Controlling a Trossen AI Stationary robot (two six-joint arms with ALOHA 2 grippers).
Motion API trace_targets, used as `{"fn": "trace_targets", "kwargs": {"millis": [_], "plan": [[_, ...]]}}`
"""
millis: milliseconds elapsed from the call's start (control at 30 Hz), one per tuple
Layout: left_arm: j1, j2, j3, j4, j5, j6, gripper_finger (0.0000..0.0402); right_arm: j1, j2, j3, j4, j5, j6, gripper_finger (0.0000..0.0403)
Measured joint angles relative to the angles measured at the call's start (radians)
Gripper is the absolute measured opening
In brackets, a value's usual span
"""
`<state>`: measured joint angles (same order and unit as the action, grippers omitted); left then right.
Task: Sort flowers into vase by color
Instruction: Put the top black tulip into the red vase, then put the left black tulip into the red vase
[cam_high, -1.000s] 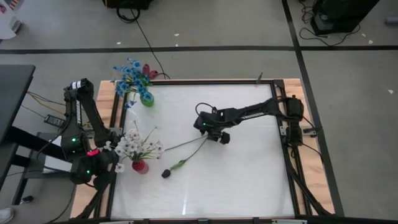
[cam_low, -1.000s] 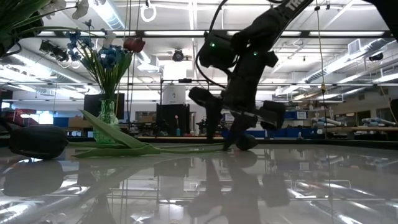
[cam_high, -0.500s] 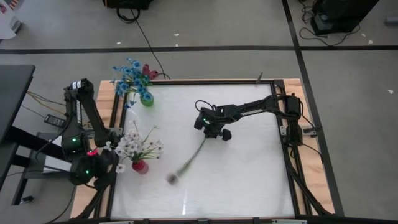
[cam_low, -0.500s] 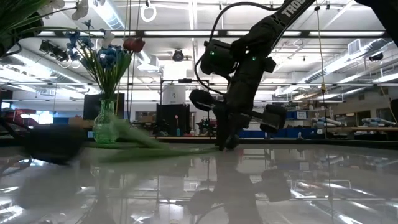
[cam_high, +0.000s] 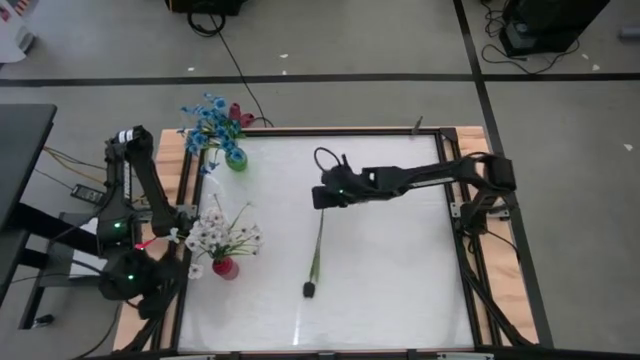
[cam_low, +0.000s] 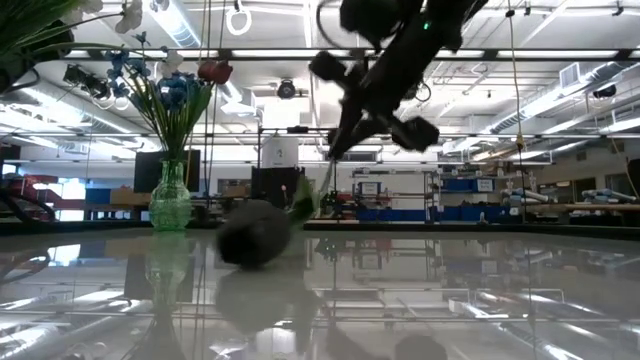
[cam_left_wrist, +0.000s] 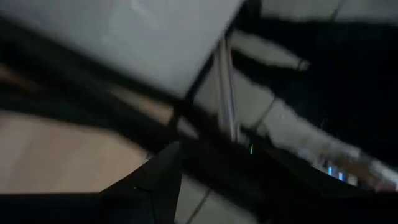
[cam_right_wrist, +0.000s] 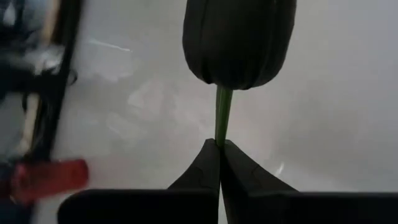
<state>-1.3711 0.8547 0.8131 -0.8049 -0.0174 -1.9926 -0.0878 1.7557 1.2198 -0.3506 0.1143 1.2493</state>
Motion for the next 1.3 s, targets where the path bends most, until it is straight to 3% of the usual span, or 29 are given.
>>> {"fn": "trace_targets", "kwargs": {"millis": [133, 333, 500, 733, 833, 967, 1100, 1300], "plan": [[-0.066, 0.000, 0.000, 0.017, 0.074, -0.070, 0.0201, 0.037, -0.049, 0.003, -0.087, 0.096, -0.289, 0.0008], [-0.121, 0.003, 0.000, 0.061, 0.103, -0.139, 0.0201, 0.014, -0.018, -0.003, -0.499, -0.044, -0.333, 0.0009], [-0.118, 0.005, 0.000, 0.058, 0.093, -0.140, 0.0201, 0.032, -0.030, 0.002, -0.487, -0.035, -0.442, 0.0050], [-0.118, 0.020, 0.000, 0.057, 0.043, -0.136, 0.0201, 0.019, -0.030, 0.001, -0.434, -0.189, -0.484, 0.0176], [-0.118, 0.035, 0.000, 0.056, 0.004, -0.133, 0.0201, 0.018, -0.026, 0.001, -0.454, -0.118, -0.470, 0.0213], [-0.119, 0.053, 0.001, 0.055, -0.046, -0.101, 0.0201, 0.017, -0.004, 0.001, -0.388, -0.065, -0.525, 0.0221], [-0.120, 0.060, 0.001, 0.061, -0.113, 0.033, 0.0201, 0.024, 0.043, 0.001, -0.274, -0.137, -0.589, 0.0212], [-0.118, 0.089, 0.000, 0.096, -0.178, 0.111, 0.0201, 0.053, 0.122, 0.001, -0.332, -0.071, -0.525, 0.0199]]}}
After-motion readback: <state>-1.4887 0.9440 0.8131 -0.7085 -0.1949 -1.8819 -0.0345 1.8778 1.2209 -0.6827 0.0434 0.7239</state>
